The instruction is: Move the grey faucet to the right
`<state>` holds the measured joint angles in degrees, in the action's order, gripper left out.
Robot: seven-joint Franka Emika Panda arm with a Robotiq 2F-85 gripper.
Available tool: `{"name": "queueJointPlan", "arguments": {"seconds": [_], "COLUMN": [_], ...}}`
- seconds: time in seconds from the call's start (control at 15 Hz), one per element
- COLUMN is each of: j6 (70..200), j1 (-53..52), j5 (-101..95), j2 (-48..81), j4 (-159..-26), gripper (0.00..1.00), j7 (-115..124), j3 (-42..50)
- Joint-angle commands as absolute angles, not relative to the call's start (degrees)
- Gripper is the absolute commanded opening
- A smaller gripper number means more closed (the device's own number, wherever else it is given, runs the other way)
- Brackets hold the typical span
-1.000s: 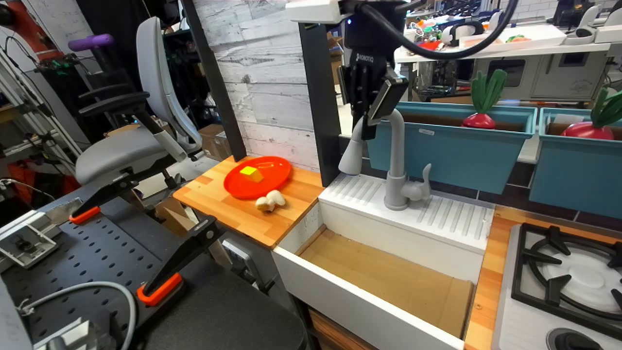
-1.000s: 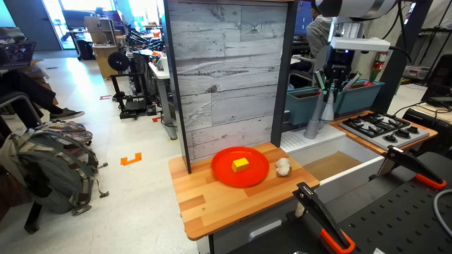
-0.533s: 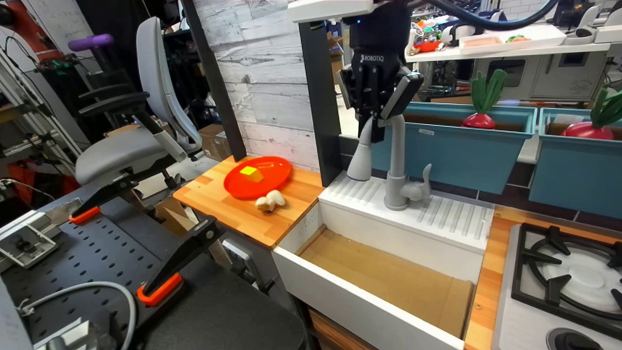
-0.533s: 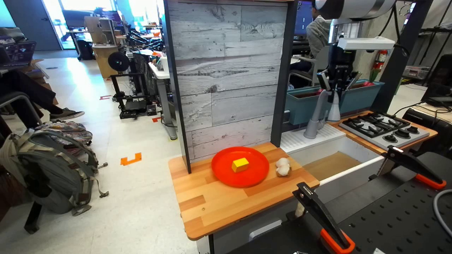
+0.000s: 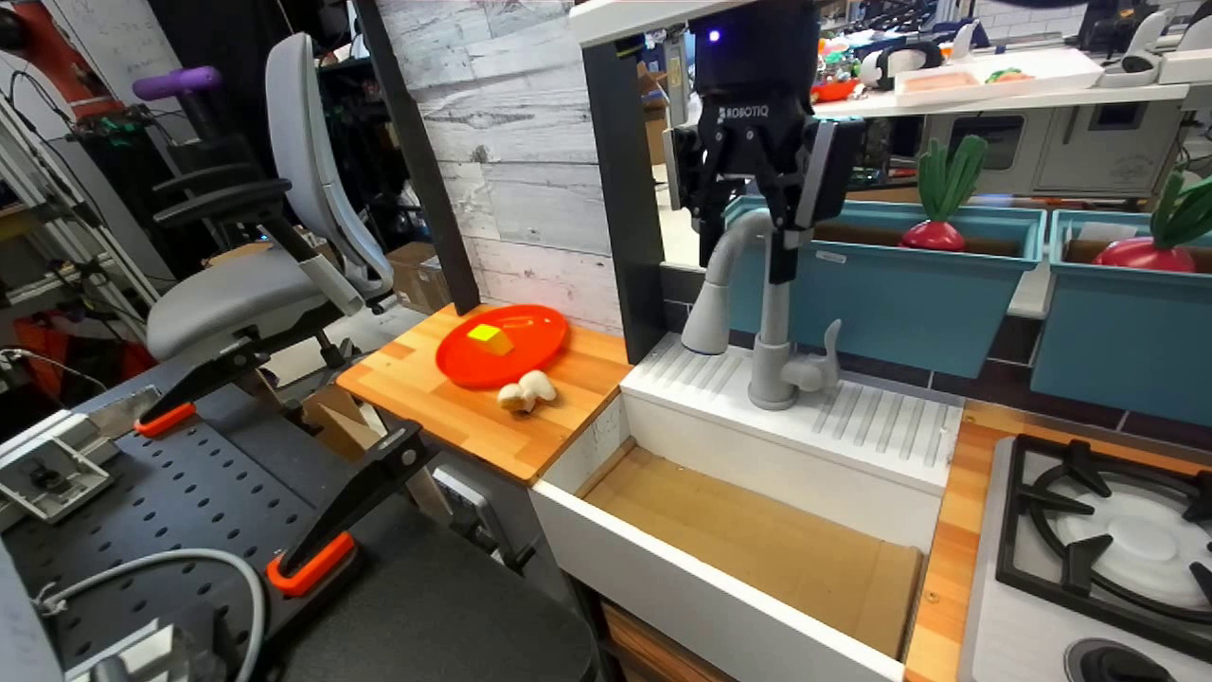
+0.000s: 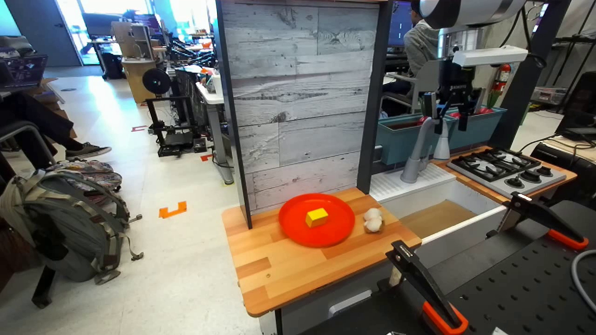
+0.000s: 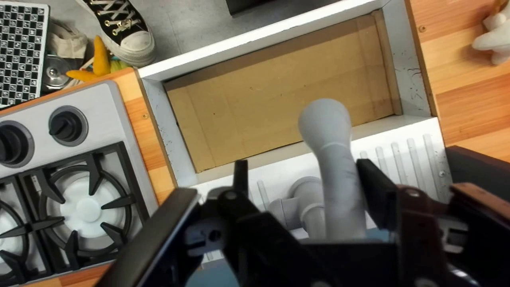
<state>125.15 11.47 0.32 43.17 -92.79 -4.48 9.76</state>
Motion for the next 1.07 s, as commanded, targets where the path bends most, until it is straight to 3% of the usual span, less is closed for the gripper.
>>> {"name": "queueJointPlan", "arguments": {"seconds": [0.0,0.53,1.0], "j6": [121.8,126.0,133.0], "j1": [11.7,12.3,11.1], "j5": [-4.6,-2.9,-3.5], "j2": [41.2,37.9,22.0], "j4": [-93.0,-96.2,-113.4], "gripper": [0.99,1.00,1.00], "j7": [-4.6,-7.5,-10.4], "j3": [11.9,8.9,8.2]}}
